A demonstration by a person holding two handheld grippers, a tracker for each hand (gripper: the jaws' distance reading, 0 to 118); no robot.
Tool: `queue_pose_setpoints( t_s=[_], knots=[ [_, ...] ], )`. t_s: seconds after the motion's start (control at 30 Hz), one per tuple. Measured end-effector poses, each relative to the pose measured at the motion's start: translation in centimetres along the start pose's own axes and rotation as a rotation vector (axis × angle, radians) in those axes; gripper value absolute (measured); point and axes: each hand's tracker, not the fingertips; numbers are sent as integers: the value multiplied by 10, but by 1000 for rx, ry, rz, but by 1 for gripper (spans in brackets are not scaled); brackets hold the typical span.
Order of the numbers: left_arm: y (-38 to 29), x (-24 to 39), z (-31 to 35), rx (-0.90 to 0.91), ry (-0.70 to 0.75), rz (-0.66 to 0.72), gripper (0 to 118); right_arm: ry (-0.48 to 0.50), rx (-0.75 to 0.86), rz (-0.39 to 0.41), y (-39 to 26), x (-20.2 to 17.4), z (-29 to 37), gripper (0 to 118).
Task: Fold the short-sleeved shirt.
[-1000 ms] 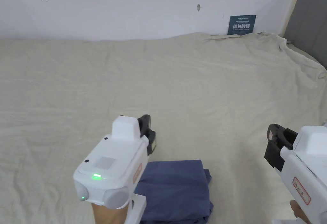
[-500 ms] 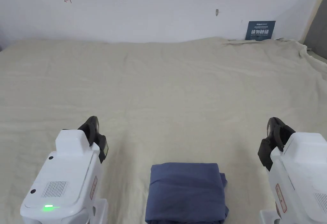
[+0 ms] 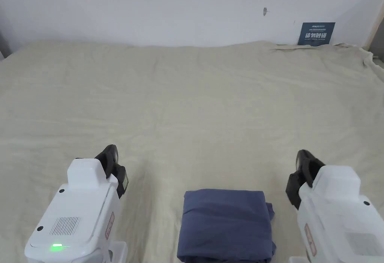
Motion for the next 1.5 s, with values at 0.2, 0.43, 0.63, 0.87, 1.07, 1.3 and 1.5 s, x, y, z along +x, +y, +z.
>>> queue_pose_setpoints(
  t_s=[0.2,0.43,0.63,0.87,1.07,1.3,1.5],
  knots=[
    [-11,0,-6,-68,-38,17,0,29,-169,3,-58,-22,-25,0],
    [-29,-1,-14,-190,-97,55,0,40,-309,-6,-119,-37,-45,0],
    [-56,-2,-33,-406,-170,167,0,36,-378,43,-157,-40,-60,0],
    [-87,2,-52,-633,-294,278,4,15,-394,21,-176,-41,-65,0],
    [-100,21,-74,-810,-448,329,71,26,-402,20,-173,-39,-65,0],
    [-117,35,-107,-955,-560,370,101,48,-420,12,-171,-34,-66,0],
    [-119,42,-130,-1036,-644,409,89,79,-431,31,-167,-29,-67,0]
  ],
)
